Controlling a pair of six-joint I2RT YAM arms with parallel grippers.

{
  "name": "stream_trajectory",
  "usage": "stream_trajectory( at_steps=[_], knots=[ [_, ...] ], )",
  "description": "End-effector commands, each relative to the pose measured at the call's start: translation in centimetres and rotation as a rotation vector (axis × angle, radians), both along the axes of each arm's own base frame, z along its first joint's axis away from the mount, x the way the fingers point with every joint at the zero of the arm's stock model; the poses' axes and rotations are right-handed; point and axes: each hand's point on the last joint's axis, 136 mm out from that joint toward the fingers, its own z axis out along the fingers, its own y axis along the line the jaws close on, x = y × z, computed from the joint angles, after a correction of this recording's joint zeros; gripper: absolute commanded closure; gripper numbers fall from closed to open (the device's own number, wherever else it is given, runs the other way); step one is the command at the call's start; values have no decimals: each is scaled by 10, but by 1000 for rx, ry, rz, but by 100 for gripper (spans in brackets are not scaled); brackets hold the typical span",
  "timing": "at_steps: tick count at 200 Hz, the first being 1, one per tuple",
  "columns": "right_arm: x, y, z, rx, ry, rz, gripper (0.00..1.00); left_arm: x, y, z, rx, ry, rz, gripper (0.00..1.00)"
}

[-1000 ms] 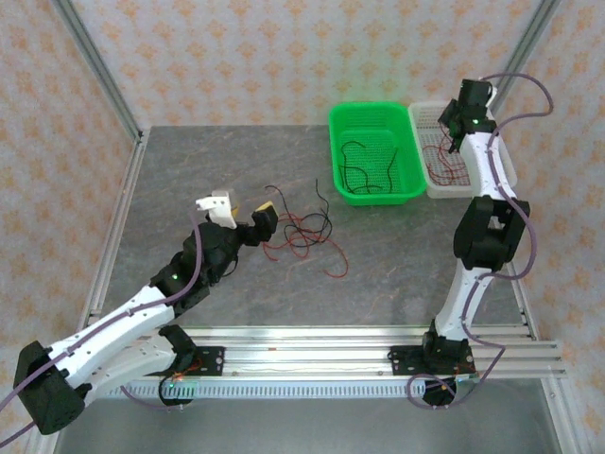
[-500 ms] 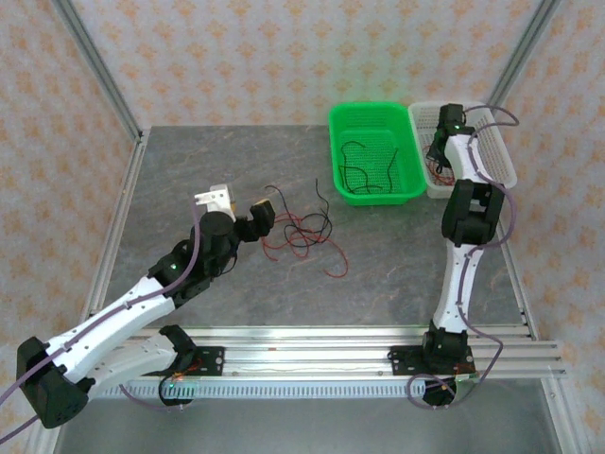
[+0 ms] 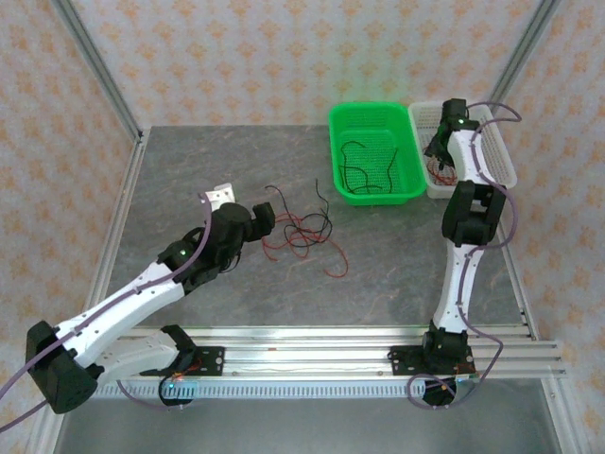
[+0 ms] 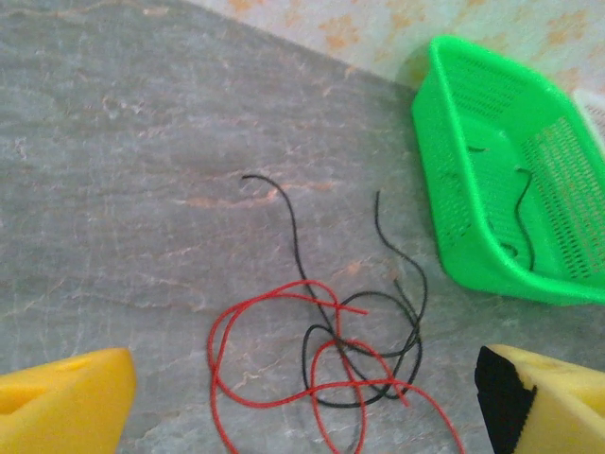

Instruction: Untangle the cables

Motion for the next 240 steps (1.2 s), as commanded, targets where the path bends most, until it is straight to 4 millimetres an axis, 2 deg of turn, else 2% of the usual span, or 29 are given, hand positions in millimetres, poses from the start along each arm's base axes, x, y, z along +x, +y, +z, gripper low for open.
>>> stream_trajectory(
  at_steps=[1, 41, 85, 121, 157, 169, 178, 208, 240],
  knots=[
    [-17, 3, 71, 10, -104, -7, 25, -1, 3, -9, 15, 61, 30, 7],
    [-51, 25, 125, 17, -230, 21, 24, 11, 1, -53, 49, 192, 18, 9],
    [-109, 77, 158, 38, -348, 121, 24, 30, 1, -94, 96, 290, 6, 15],
    [-161, 120, 156, 121, -404, 222, 27, 53, 0, -119, 132, 336, -15, 22],
    [-202, 155, 141, 197, -410, 295, 31, 78, -8, -137, 178, 359, -55, 31],
    [-210, 164, 131, 215, -394, 307, 32, 86, -11, -142, 194, 363, -66, 32],
    [-219, 170, 135, 229, -416, 316, 33, 93, -13, -144, 207, 367, -70, 32],
    [-236, 189, 123, 285, -415, 335, 34, 109, -13, -159, 253, 404, -59, 34],
    [-246, 197, 114, 310, -411, 337, 35, 119, -15, -173, 280, 439, -62, 36]
  ],
)
